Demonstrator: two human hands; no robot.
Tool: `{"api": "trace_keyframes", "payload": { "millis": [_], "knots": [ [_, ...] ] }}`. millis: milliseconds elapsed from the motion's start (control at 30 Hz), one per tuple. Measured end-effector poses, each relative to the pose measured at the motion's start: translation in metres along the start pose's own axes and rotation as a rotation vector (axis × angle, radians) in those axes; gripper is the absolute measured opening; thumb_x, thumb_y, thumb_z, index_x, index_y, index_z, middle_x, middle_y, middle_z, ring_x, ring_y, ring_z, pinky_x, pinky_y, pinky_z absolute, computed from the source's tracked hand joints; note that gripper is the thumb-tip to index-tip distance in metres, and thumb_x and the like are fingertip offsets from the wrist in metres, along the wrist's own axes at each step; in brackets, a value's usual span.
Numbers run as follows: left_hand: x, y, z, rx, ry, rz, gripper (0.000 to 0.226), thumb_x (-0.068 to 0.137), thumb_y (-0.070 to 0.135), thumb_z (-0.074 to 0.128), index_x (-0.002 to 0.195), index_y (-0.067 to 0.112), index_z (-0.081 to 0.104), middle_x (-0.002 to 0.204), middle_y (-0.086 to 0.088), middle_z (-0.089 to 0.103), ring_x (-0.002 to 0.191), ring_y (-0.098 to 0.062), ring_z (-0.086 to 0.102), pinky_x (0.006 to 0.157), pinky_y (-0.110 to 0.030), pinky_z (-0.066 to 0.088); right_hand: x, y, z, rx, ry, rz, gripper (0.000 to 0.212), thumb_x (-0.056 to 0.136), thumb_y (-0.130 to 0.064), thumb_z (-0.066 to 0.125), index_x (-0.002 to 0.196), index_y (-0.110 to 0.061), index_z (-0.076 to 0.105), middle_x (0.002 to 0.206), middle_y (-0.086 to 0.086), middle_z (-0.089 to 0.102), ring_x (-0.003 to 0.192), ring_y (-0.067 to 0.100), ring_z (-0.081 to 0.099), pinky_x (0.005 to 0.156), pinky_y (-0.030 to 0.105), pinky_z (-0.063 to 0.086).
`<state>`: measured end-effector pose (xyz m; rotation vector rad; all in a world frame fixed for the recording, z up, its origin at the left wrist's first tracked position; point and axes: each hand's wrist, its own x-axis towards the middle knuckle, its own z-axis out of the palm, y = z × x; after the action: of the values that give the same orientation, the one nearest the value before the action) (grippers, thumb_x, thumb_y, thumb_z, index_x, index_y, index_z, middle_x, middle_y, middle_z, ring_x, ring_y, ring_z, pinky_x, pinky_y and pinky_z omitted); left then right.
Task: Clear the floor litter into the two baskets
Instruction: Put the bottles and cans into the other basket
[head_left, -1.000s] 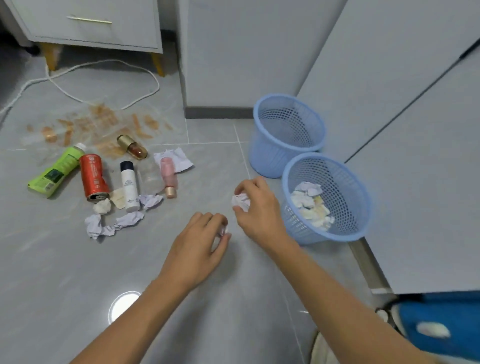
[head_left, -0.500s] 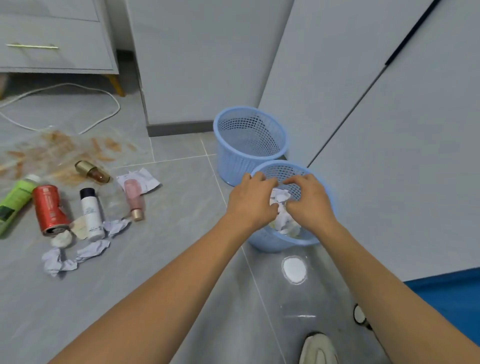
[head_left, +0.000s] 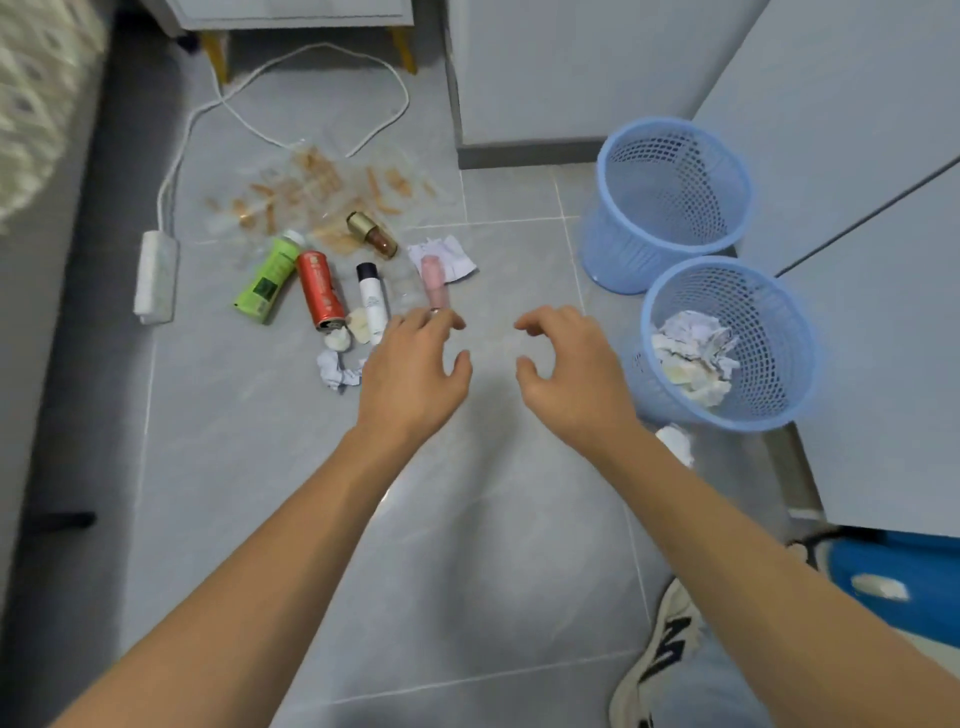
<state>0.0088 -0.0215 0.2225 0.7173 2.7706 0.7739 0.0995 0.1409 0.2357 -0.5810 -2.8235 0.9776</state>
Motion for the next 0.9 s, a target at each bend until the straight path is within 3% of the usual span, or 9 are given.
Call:
{"api": "trace_keyframes", "payload": {
  "millis": [167, 433, 600, 767, 900],
  "knots": [
    [-0.037, -0.012, -0.112, 0.021, 0.006, -0.103, 0.038, 0.091, 0.039, 0.059, 0.127, 0.03, 0.056, 0.118, 0.005, 0.061, 0.114, -0.024, 0.052, 0.082, -0.043, 0.051, -0.012, -0.103, -0.023, -0.024, -0.113, 0.008, 0.037, 0.089, -0.025, 0.065, 0.125, -0.025, 0.058, 0.118, -0.004, 0.058, 0.113, 0.019, 0.052, 0.091, 0.038, 0.049],
    [-0.055, -0.033, -0.282, 0.068, -0.009, -0.137, 0.044, 0.092, 0.045, 0.06, 0.133, 0.031, 0.049, 0.121, 0.005, 0.059, 0.112, -0.022, 0.054, 0.078, -0.042, 0.055, -0.029, -0.246, -0.067, 0.014, -0.1, 0.039, 0.037, 0.089, -0.025, 0.067, 0.124, -0.025, 0.058, 0.12, -0.007, 0.058, 0.111, 0.019, 0.054, 0.084, 0.034, 0.049],
    [-0.016, -0.042, -0.3, 0.101, -0.119, -0.129, 0.044, 0.094, 0.039, 0.061, 0.134, 0.029, 0.05, 0.122, 0.003, 0.059, 0.111, -0.021, 0.056, 0.082, -0.043, 0.055, 0.005, -0.259, -0.066, 0.083, -0.063, 0.125, 0.033, 0.09, -0.025, 0.066, 0.121, -0.026, 0.058, 0.139, 0.0, 0.054, 0.11, 0.019, 0.055, 0.082, 0.035, 0.051],
    [0.042, -0.051, -0.299, 0.148, -0.2, -0.1, 0.042, 0.094, 0.035, 0.062, 0.134, 0.026, 0.051, 0.119, 0.002, 0.059, 0.109, -0.023, 0.057, 0.079, -0.041, 0.054, 0.041, -0.243, -0.053, 0.106, -0.079, 0.244, 0.032, 0.091, -0.025, 0.066, 0.121, -0.024, 0.057, 0.12, -0.004, 0.057, 0.108, 0.021, 0.057, 0.084, 0.038, 0.052],
    [0.087, -0.063, -0.297, 0.162, -0.244, -0.063, 0.041, 0.093, 0.033, 0.061, 0.132, 0.026, 0.051, 0.116, 0.002, 0.059, 0.106, -0.023, 0.057, 0.076, -0.042, 0.055, 0.067, -0.239, -0.038, 0.11, -0.093, 0.287, 0.03, 0.09, -0.023, 0.066, 0.119, -0.023, 0.057, 0.117, -0.003, 0.057, 0.107, 0.022, 0.058, 0.084, 0.041, 0.054]
  ]
}}
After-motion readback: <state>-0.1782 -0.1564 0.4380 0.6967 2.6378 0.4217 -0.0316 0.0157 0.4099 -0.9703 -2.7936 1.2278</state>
